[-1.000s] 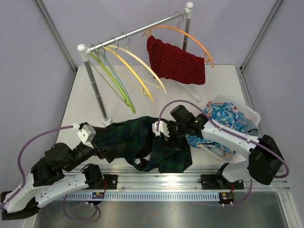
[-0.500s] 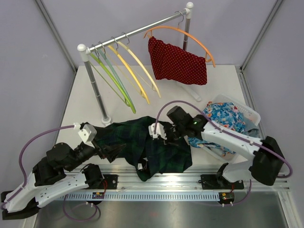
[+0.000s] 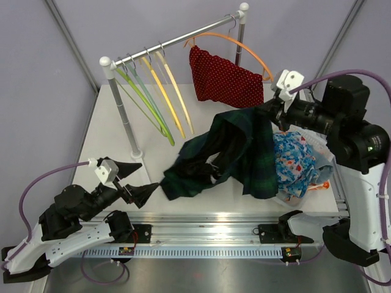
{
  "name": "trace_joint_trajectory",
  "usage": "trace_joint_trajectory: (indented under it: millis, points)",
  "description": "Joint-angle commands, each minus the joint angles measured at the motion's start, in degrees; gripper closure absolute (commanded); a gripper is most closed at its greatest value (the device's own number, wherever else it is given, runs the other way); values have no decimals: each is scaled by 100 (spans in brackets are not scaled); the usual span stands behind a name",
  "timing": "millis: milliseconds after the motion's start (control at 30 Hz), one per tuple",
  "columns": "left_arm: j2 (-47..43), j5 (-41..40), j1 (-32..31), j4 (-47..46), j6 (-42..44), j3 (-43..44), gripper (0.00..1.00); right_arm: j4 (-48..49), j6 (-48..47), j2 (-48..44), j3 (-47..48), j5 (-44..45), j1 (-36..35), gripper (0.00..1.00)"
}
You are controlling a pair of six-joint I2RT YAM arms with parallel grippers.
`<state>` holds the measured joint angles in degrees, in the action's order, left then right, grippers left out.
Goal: Remove the skirt from the hanger
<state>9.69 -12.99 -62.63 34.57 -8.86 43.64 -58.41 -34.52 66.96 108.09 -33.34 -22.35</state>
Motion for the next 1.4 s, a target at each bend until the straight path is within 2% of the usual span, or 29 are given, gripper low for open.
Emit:
trace_joint_trajectory:
  millis: [0,167,333,733,933,1200,1367]
  points:
    - [-29,-151,14,-170,25,242,1,93,735,238,966,274,274,100]
    - [-11,-186,23,-196,25,215,1,479,956,580,2353,1390,275,100]
    - [-38,-203,23,-161,34,259,1,567,684,968,3638,2496,266,100]
    - [-47,-318,23,-29,104,329,1,1358,-362,617,3825,4817,301,100]
    - [-29,-388,23,41,34,347,1,1622,-696,380,3632,5433,310,100]
    - [50,-441,14,50,-28,356,1,1833,-925,169,3385,5743,319,100]
    - [33,-432,14,41,-28,347,1,1606,-898,-42,2745,5541,310,100]
